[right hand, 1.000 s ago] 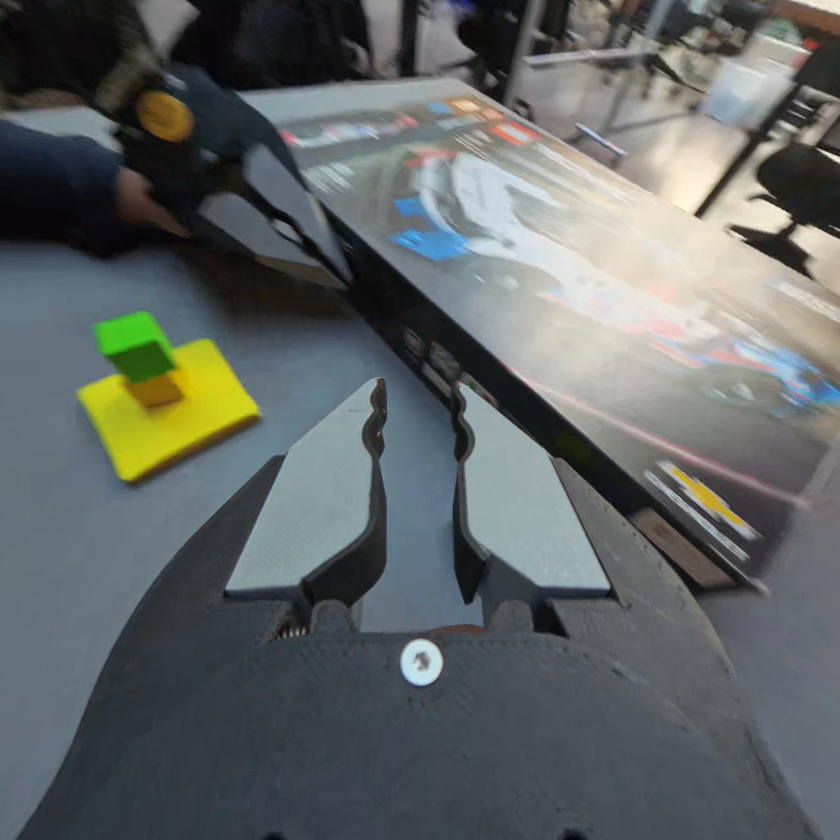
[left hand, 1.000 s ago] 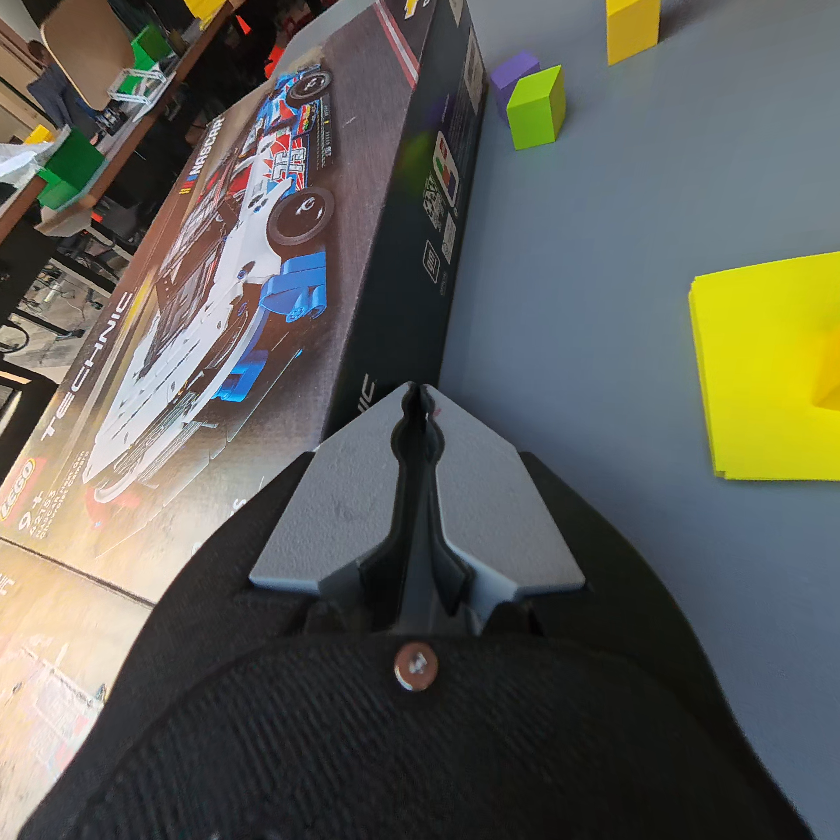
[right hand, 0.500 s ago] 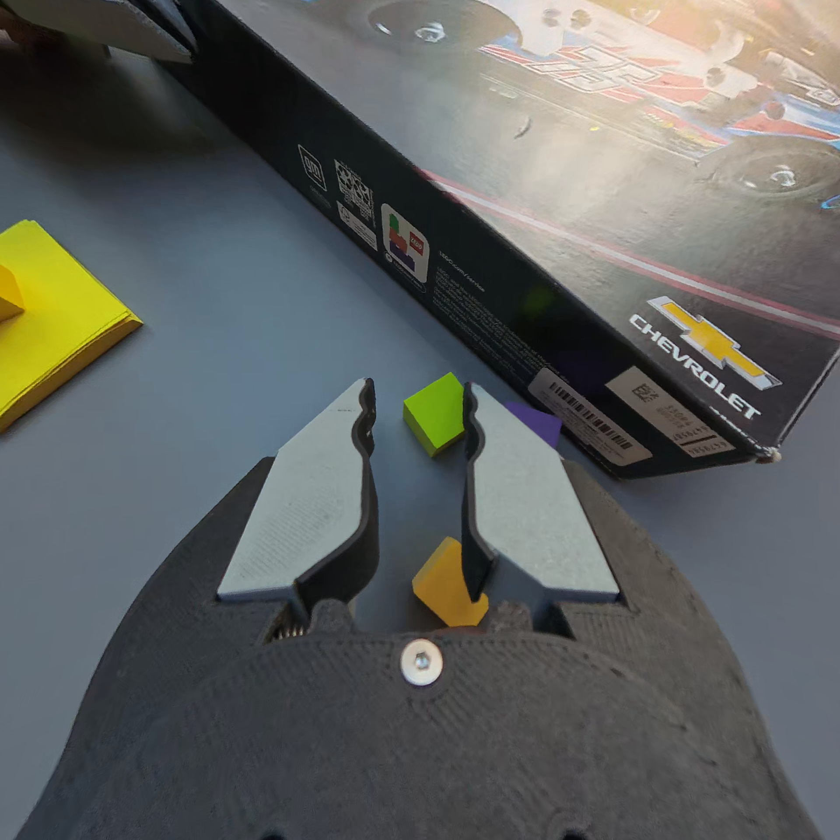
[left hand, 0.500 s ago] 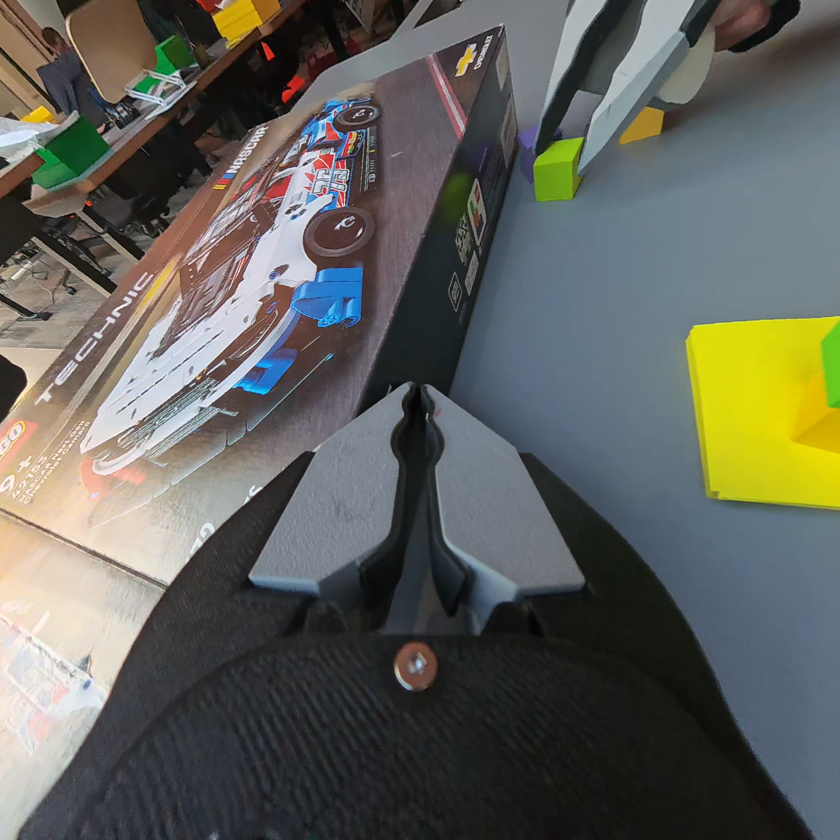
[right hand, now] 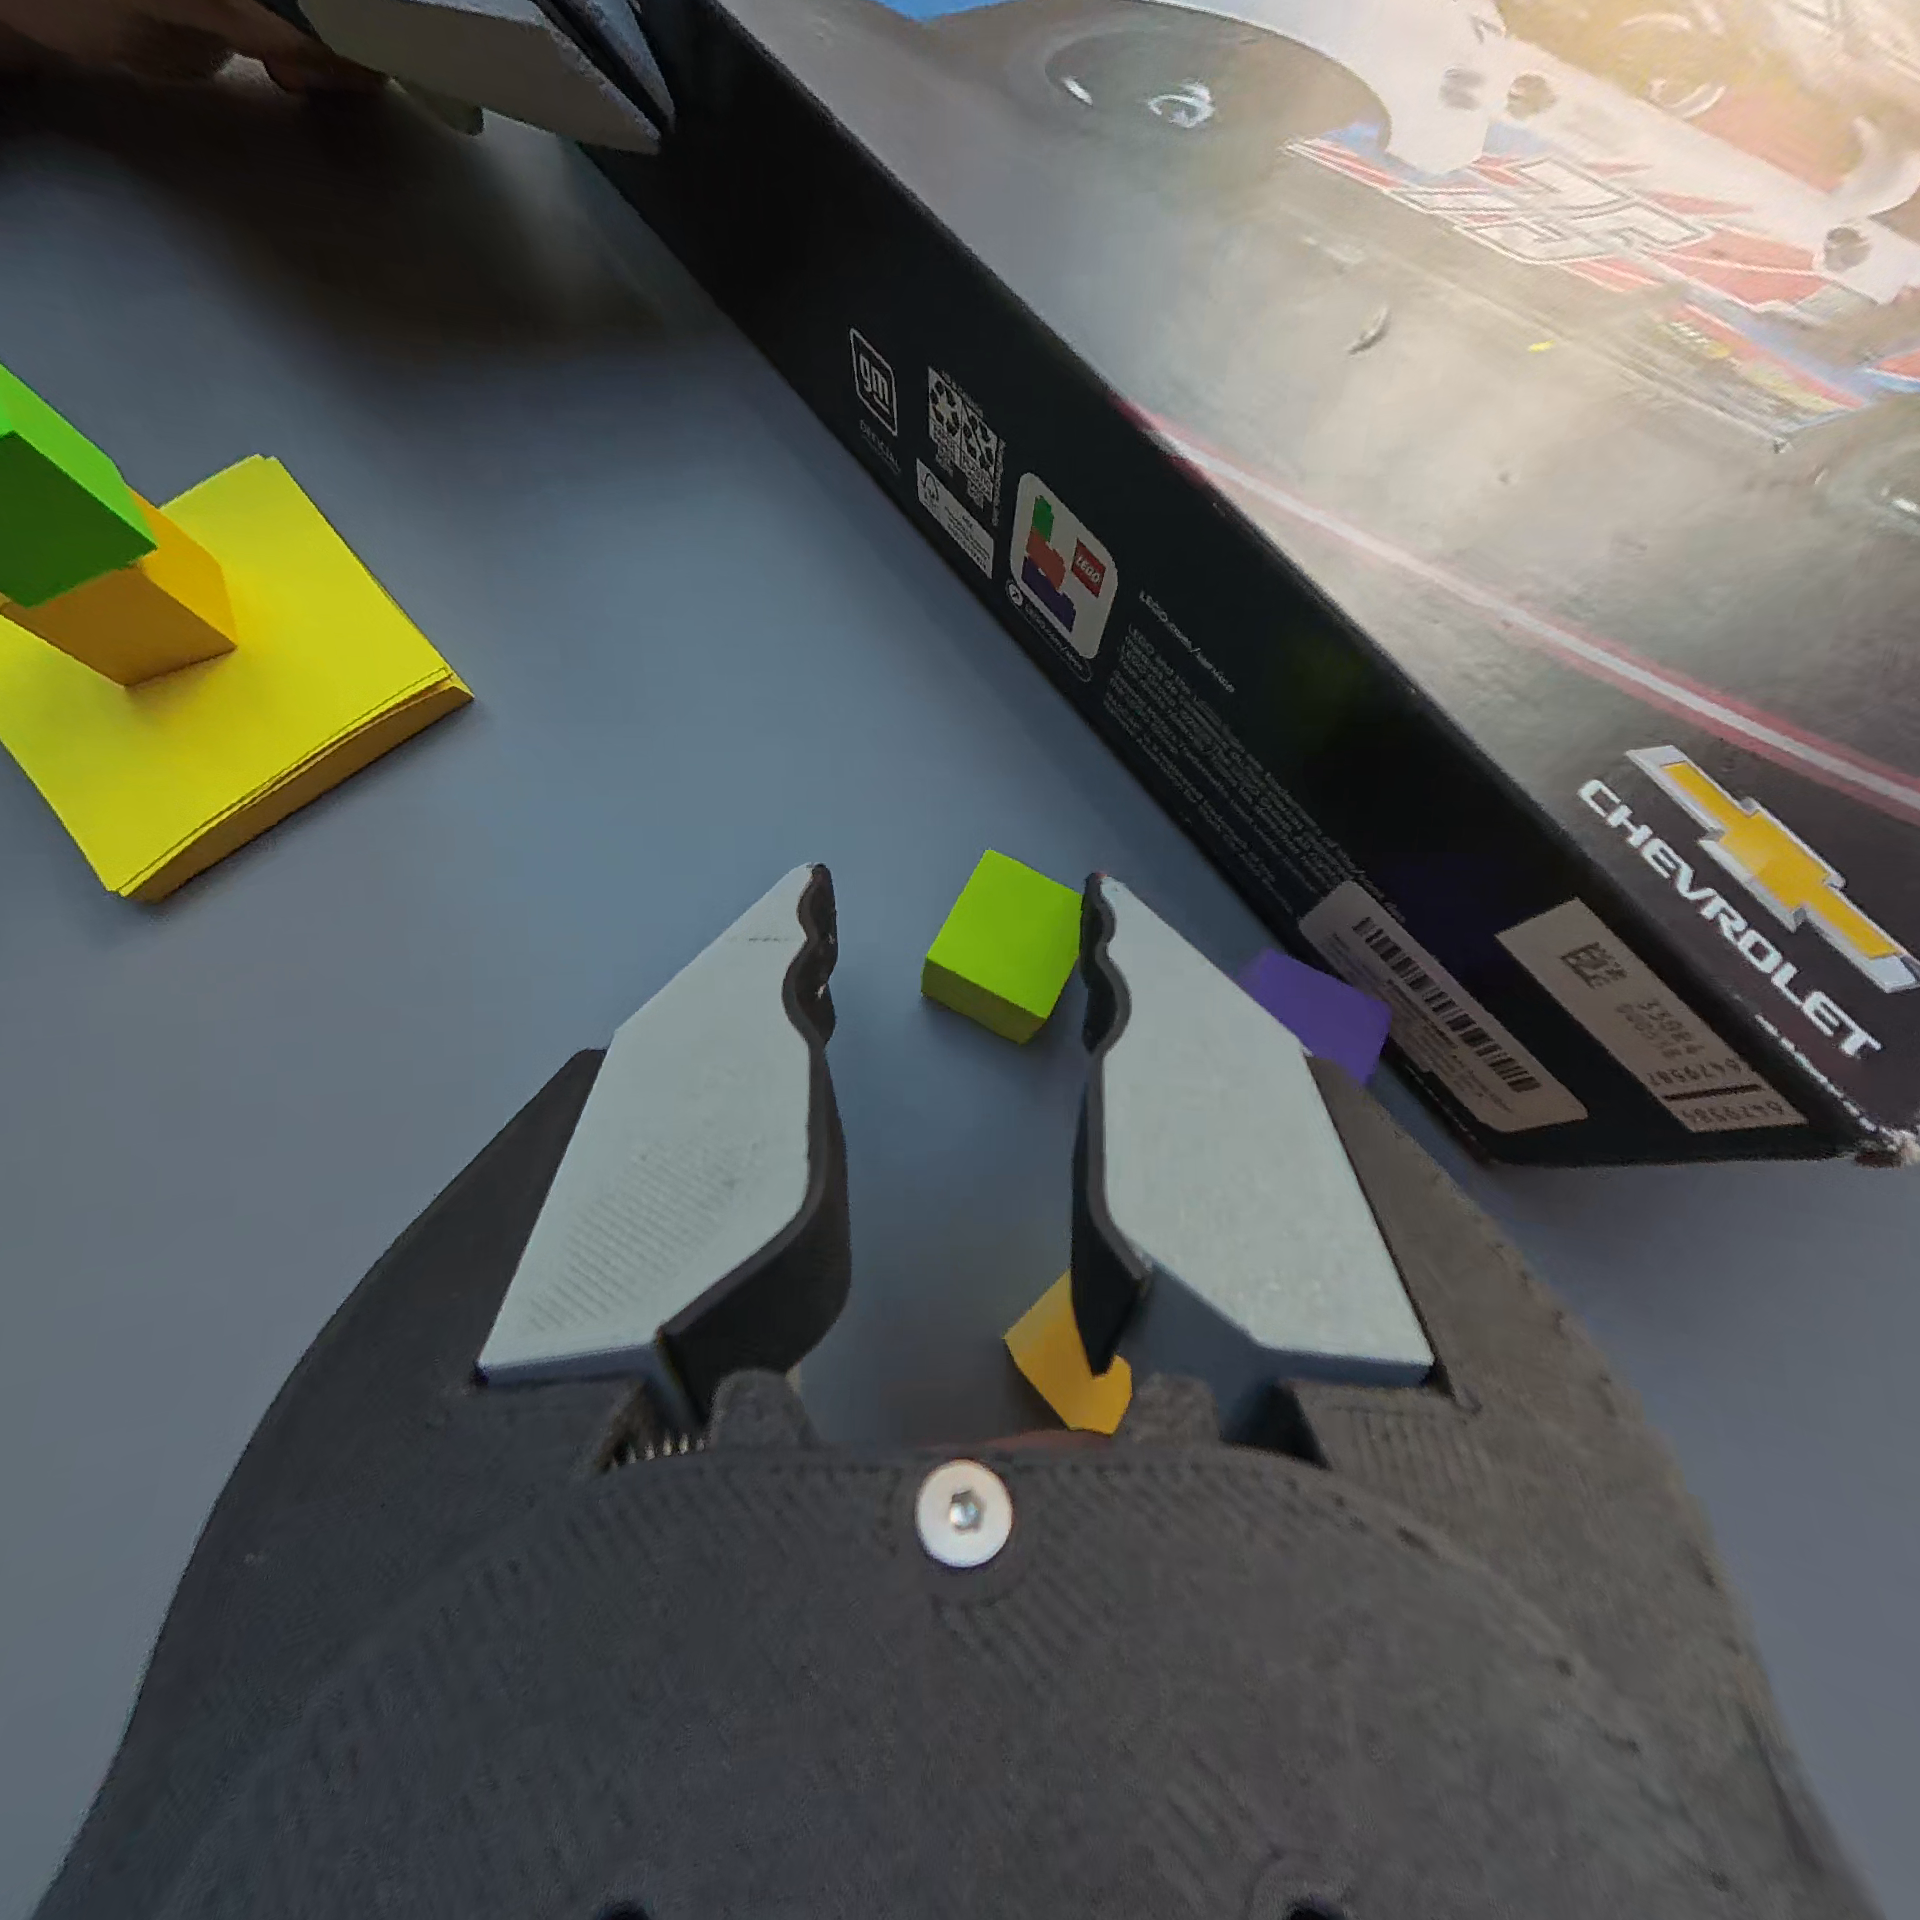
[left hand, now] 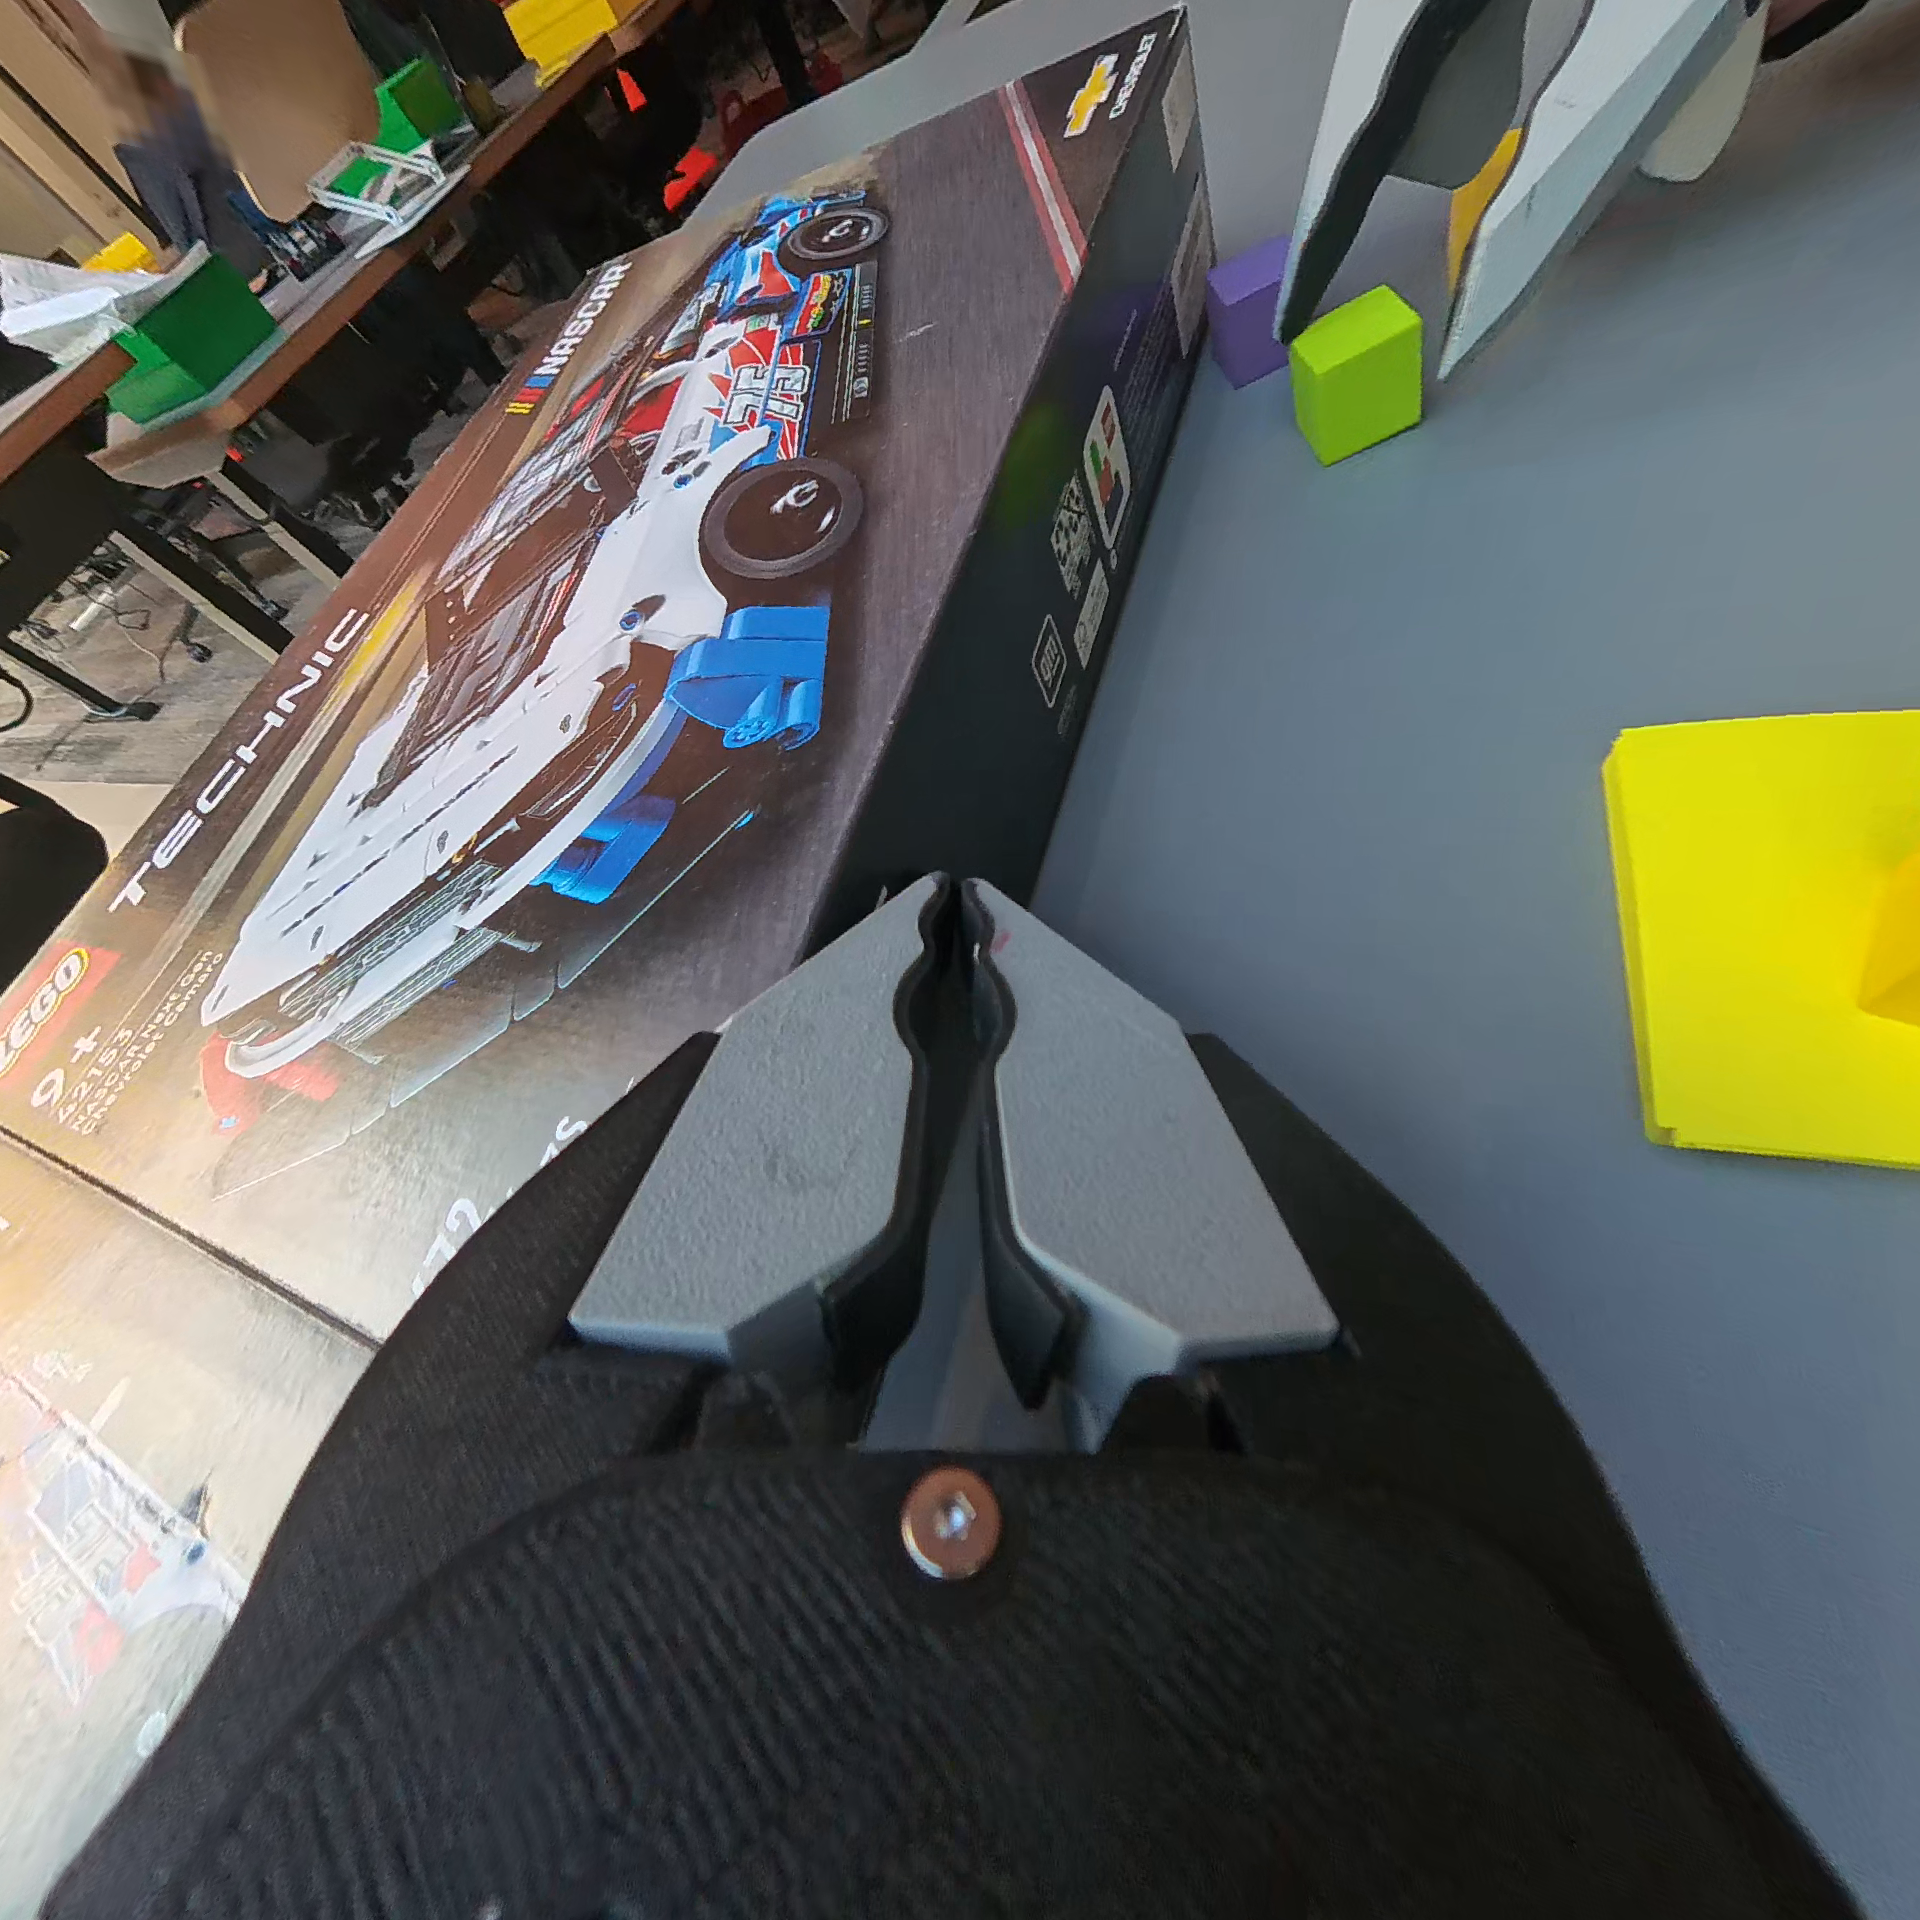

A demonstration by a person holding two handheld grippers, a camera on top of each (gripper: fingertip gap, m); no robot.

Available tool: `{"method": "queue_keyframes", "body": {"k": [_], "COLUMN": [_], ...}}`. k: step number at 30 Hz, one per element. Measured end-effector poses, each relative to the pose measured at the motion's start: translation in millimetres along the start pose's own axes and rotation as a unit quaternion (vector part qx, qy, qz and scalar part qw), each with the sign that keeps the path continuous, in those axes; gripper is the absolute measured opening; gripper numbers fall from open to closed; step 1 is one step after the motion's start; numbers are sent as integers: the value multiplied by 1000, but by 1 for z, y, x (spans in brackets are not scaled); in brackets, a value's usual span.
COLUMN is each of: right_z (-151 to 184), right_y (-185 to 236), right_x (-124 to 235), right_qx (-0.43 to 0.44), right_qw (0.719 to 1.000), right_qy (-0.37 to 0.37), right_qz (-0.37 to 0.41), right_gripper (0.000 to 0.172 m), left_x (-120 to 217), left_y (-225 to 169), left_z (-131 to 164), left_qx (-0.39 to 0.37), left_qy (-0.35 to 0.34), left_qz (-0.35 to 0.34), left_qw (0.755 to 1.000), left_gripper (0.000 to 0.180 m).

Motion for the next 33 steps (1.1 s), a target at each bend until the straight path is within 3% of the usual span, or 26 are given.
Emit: {"method": "queue_keyframes", "body": {"k": [6, 11, 15, 18, 21, 25, 30, 33], "right_z": [-5, -12, 6, 9, -18, -72, -96, -100], "right_y": [13, 15, 13, 16, 34, 96, 148, 160], "right_x": [-3, 2, -5, -10, -9, -9, -15, -17], "right_qx": [37, 34, 34, 53, 55, 71, 66, 95], "right_qw": [999, 999, 999, 997, 996, 967, 944, 943], "right_qy": [-2, -24, 25, 43, -23, -147, -158, -159], "right_qz": [-20, -26, -23, -22, -64, -198, -284, -276], "right_gripper": [37, 41, 40, 27, 26, 26, 26, 26], "left_x": [0, 0, 0, 0, -1, -1, -2, -3], "left_y": [-1, -1, -1, -2, -1, -1, -2, -3], "left_z": [1, 1, 1, 2, 2, 3, 4, 5], "left_qx": [-4, -8, -11, -10, -7, -5, -13, -21], "left_qy": [3, 3, 3, 5, 6, 10, 15, 20], "left_qz": [-1, -2, -2, -1, 1, 3, 0, 0], "left_qw": [1000, 1000, 1000, 1000, 1000, 1000, 1000, 1000], "left_gripper": [0, 0, 0, 0, 0, 0, 0, 0]}}
Point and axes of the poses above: each gripper's, where its closed fingertips meet, x back along the fingers, z out of its underside, y = z × x across the jaws, the point moved 1 cm from there along x, back along the fingers, and after that the axes turned 10 degrees about -y, right-handed, at the moved point
